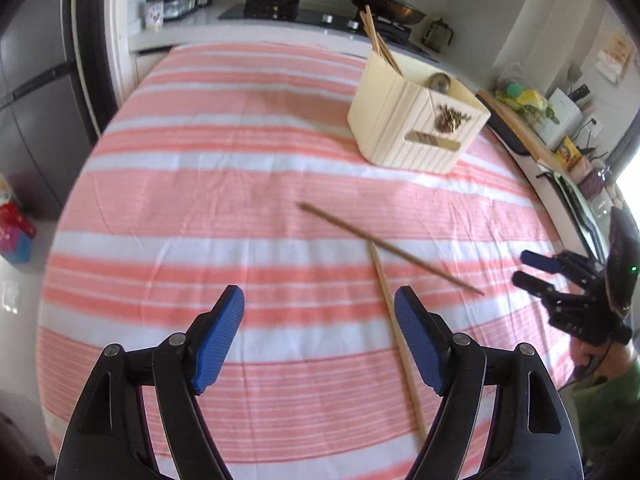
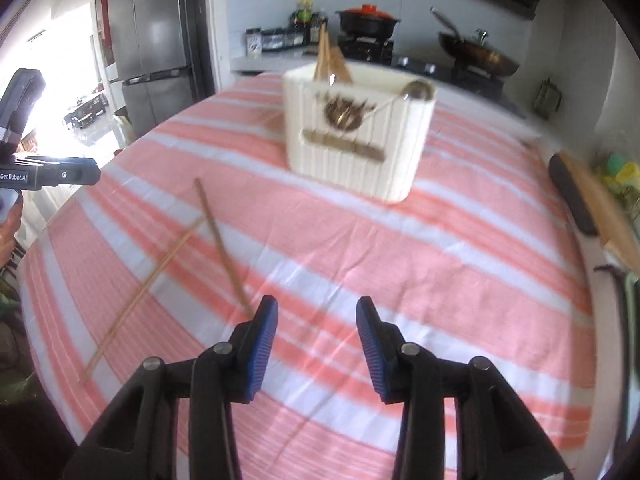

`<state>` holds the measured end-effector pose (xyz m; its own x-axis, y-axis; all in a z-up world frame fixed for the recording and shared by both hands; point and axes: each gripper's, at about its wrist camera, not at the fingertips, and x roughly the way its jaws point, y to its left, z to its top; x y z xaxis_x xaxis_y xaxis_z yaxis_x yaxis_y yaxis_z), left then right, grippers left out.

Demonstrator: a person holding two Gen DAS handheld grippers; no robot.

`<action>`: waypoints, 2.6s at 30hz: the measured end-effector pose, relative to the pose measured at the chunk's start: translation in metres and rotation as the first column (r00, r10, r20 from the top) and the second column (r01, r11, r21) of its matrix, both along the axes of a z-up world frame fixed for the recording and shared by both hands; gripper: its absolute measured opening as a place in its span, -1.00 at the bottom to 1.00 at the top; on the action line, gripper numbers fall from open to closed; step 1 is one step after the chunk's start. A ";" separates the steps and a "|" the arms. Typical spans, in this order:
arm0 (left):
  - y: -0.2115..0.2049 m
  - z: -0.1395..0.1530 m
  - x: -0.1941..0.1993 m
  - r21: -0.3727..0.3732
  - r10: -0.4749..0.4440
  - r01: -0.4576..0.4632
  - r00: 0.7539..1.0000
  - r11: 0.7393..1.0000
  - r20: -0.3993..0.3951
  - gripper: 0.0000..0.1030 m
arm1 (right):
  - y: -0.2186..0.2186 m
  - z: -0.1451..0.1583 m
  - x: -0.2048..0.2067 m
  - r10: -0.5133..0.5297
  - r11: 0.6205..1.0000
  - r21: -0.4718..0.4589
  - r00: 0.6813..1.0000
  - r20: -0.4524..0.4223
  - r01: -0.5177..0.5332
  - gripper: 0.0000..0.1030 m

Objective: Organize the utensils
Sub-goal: 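Withdraw both open tools back over the last two loose chopsticks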

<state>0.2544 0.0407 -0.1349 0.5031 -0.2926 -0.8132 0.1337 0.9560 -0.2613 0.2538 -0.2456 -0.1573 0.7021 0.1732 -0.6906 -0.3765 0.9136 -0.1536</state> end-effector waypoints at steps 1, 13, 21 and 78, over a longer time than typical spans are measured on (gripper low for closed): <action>-0.003 -0.006 -0.004 -0.017 0.000 0.000 1.000 1.000 -0.011 0.53 | 0.007 -0.009 0.002 0.005 1.000 0.015 1.000 -0.020 -0.005 -0.20; -0.013 0.000 -0.040 0.024 0.003 -0.003 1.000 1.000 0.019 0.54 | 0.077 -0.046 0.048 0.113 0.993 -0.016 0.987 -0.117 -0.116 -0.66; -0.012 -0.018 -0.053 0.048 0.015 -0.015 1.000 0.999 0.011 0.54 | 0.031 -0.050 -0.003 -0.140 0.990 0.002 0.983 -0.120 0.141 -0.88; -0.057 -0.070 -0.077 0.270 -0.120 0.120 0.993 0.955 -0.019 0.99 | -0.006 -0.067 -0.082 -0.416 0.908 0.036 0.908 -0.052 0.418 0.11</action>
<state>0.1777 -0.0165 -0.2052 0.4757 -0.1198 -0.8714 0.2516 0.9678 0.0043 0.1714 -0.2513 -0.2246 0.6877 -0.0968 -0.7195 0.0349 0.9943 -0.1004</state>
